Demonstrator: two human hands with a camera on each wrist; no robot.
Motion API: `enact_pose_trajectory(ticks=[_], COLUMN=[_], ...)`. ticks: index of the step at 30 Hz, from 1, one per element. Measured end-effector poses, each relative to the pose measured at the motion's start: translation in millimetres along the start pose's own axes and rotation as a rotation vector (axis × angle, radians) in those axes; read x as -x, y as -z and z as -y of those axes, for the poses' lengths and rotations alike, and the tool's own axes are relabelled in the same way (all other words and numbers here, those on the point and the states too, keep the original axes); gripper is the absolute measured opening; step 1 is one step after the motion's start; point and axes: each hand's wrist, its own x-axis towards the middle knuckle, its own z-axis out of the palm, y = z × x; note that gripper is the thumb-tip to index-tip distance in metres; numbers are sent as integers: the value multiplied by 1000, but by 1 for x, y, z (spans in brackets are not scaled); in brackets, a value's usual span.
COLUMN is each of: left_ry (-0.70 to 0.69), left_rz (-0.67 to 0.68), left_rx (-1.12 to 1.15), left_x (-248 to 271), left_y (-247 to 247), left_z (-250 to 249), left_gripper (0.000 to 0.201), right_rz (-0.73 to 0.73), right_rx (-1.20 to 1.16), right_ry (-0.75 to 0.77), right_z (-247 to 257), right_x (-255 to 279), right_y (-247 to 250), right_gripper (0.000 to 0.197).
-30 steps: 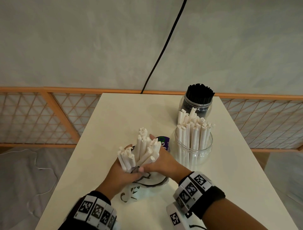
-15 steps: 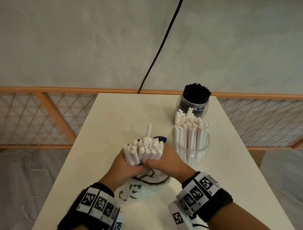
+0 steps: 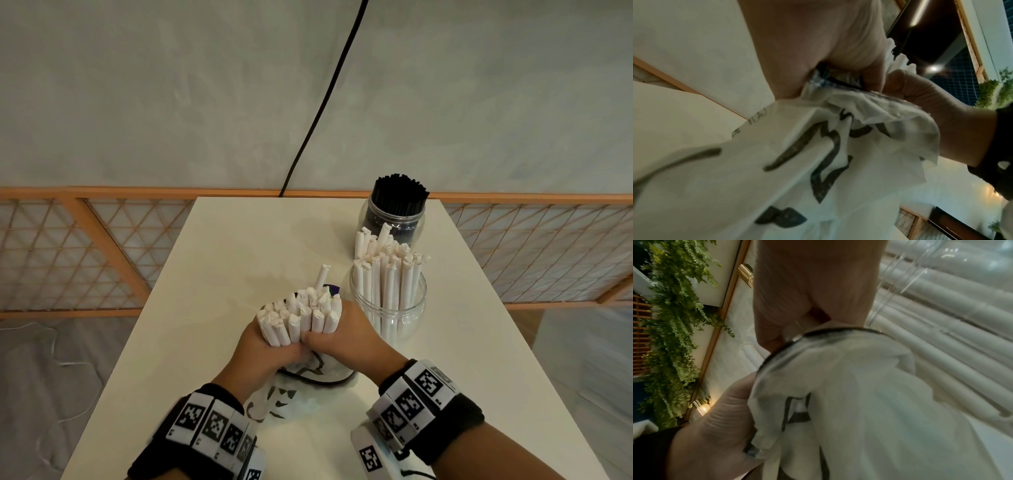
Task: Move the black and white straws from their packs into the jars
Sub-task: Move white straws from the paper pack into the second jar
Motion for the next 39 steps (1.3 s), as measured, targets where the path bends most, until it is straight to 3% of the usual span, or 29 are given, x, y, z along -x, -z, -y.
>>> enact_pose_trajectory(ticks=[3,5,7,10,15,19,23,26,29,33,39], left_ry=[12,13,7,-35,-71,-73,-77,-64,-42,-49,-31], left_rz=[-21,-19,7,16,-2,-24,-84,-112,-141,-167,-179], left_rx=[34,55,94,68,35,73,47,82,129,98,78], left_x=[1,2,3,1,-1,-3,-3,-5,-8,-8,-11], left_y=[1,2,2,-3,-12,-10,-13,-15,-14,-14,-13], left_z=[-2,-1,-1,-4,-10,-8,-4,-4,-2,-5,-3], left_gripper=[38,35,46,65,64,76,56,45,38,24,38], right_rz=[-9,-26,-40,-14,-24,-76,-138,-220,-338,-474,-568], right_rx=[-11,-33,-68,-86,-74,-82,-194,-301,-347,-445,-352], right_ry=[-12,-22,-36,-39,-8,-22,27,75,144,255,251], right_z=[6,10,13,16,17,18,39,57,74,87,89], right_x=[4,6,7,5,7,8,9,9,10,15,13], right_y=[6,12,19,22,18,24,42,63,89,127,155], right_gripper=[31,28,20,24,33,45,19,19,33,15,29])
